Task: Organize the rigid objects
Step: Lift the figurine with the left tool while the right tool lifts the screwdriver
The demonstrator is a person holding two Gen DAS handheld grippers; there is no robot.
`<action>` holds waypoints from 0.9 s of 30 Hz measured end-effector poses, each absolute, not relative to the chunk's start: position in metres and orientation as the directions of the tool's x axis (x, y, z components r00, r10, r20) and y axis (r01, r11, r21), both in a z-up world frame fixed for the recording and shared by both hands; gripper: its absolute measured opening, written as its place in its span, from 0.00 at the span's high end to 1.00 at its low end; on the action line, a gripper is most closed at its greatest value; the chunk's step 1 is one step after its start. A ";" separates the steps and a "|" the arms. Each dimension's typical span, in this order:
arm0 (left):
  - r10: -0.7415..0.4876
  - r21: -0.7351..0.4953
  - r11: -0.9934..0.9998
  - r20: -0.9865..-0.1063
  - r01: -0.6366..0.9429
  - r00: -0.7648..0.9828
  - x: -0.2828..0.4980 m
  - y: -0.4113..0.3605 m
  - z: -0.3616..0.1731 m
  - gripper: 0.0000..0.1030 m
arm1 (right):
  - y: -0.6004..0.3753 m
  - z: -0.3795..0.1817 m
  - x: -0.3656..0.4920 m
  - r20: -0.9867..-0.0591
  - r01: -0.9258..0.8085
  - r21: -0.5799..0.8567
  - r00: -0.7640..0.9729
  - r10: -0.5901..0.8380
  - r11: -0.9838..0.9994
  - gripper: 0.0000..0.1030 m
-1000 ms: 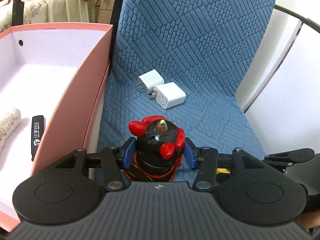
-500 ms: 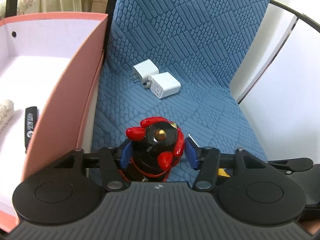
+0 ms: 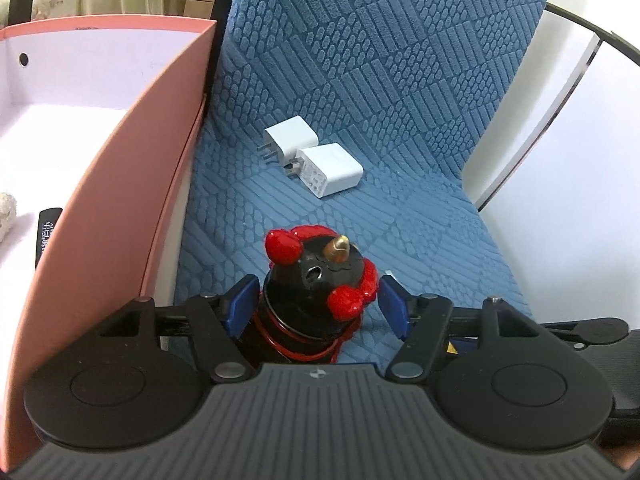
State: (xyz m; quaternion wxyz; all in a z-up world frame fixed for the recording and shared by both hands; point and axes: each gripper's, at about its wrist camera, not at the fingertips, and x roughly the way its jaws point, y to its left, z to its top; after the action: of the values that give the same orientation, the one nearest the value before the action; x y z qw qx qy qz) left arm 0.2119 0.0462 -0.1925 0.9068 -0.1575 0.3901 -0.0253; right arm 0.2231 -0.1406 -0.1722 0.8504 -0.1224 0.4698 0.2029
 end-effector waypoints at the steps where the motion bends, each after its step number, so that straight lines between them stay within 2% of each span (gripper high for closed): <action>1: -0.169 -0.307 0.948 -0.699 -0.078 0.695 0.212 0.047 -0.193 0.32 | -0.140 -0.172 0.223 -0.849 -0.459 -0.023 0.478 0.225 0.888 0.80; 4: -0.163 -0.304 0.949 -0.701 -0.085 0.694 0.213 0.047 -0.196 0.33 | -0.138 -0.172 0.222 -0.851 -0.453 -0.029 0.479 0.216 0.891 0.80; 5: -0.168 -0.308 0.948 -0.702 -0.083 0.692 0.214 0.048 -0.197 0.38 | -0.138 -0.172 0.223 -0.852 -0.450 -0.031 0.479 0.211 0.893 0.80; 8: -0.163 -0.308 0.947 -0.701 -0.088 0.695 0.214 0.048 -0.196 0.39 | -0.138 -0.171 0.223 -0.854 -0.432 -0.029 0.479 0.202 0.901 0.80; 27: -0.178 -0.322 0.944 -0.672 -0.067 0.719 0.207 0.049 -0.166 0.40 | -0.140 -0.159 0.222 -0.848 -0.361 0.021 0.488 0.208 0.932 0.80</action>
State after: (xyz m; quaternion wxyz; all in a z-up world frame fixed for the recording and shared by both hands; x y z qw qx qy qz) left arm 0.2070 0.0487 -0.1661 0.9124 -0.1642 0.3736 -0.0304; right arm 0.2221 -0.1402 -0.1586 0.8588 -0.0801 0.4782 0.1656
